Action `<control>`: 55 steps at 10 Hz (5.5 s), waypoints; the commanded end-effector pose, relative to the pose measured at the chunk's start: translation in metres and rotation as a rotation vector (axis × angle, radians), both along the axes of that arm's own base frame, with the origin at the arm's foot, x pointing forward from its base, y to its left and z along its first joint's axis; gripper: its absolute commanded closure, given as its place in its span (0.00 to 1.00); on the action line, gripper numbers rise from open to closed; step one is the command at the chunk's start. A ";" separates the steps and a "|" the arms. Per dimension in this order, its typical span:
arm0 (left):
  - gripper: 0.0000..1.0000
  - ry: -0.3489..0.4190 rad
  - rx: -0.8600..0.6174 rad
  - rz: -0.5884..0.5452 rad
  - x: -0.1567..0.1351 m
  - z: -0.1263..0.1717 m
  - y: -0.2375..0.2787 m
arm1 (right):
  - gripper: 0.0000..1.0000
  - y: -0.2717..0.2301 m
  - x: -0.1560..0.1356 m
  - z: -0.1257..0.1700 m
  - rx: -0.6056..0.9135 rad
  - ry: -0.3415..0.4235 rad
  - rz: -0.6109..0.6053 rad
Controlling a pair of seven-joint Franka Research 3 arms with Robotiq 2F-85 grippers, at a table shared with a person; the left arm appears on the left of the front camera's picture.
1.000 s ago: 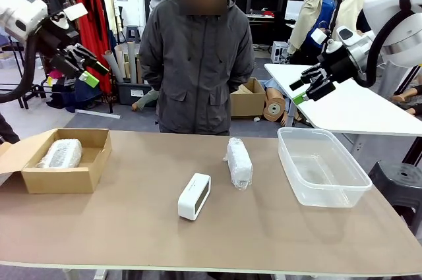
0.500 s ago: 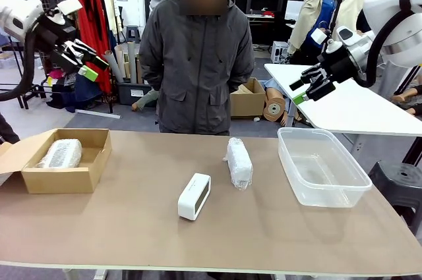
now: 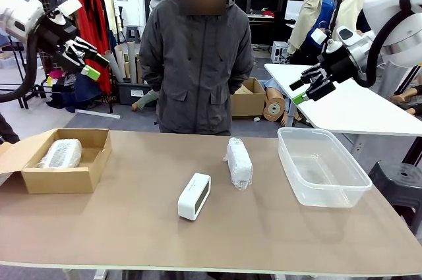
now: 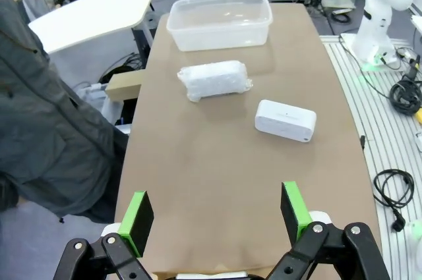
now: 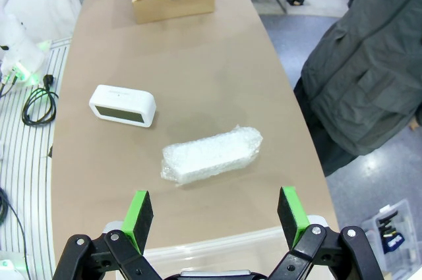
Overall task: Separate and place wrapped and unwrapped clocks.
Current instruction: Pick up the Digital clock indicated by the person.
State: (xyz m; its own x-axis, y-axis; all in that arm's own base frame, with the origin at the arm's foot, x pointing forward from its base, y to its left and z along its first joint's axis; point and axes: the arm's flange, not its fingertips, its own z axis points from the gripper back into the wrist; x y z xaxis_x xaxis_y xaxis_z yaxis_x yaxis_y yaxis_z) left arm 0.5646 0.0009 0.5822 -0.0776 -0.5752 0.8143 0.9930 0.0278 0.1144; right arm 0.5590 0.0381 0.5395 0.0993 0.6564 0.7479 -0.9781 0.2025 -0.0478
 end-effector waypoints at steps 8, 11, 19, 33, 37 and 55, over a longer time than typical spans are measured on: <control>0.00 -0.006 0.003 0.002 0.001 -0.002 0.001 | 0.00 0.000 0.000 0.001 -0.001 -0.006 -0.001; 0.00 -0.006 0.003 0.002 0.001 -0.002 0.001 | 0.00 0.000 0.000 0.001 -0.001 -0.006 -0.001; 0.00 -0.006 0.003 0.002 0.001 -0.002 0.001 | 0.00 0.000 0.000 0.001 -0.001 -0.006 -0.001; 0.00 -0.006 0.003 0.002 0.001 -0.002 0.001 | 0.00 0.000 0.000 0.001 -0.001 -0.006 -0.001; 0.00 -0.006 0.003 0.002 0.001 -0.002 0.001 | 0.00 0.000 0.000 0.001 -0.001 -0.006 -0.001; 0.00 -0.006 0.003 0.002 0.001 -0.002 0.001 | 0.00 0.198 -0.112 0.057 -0.690 0.238 -0.277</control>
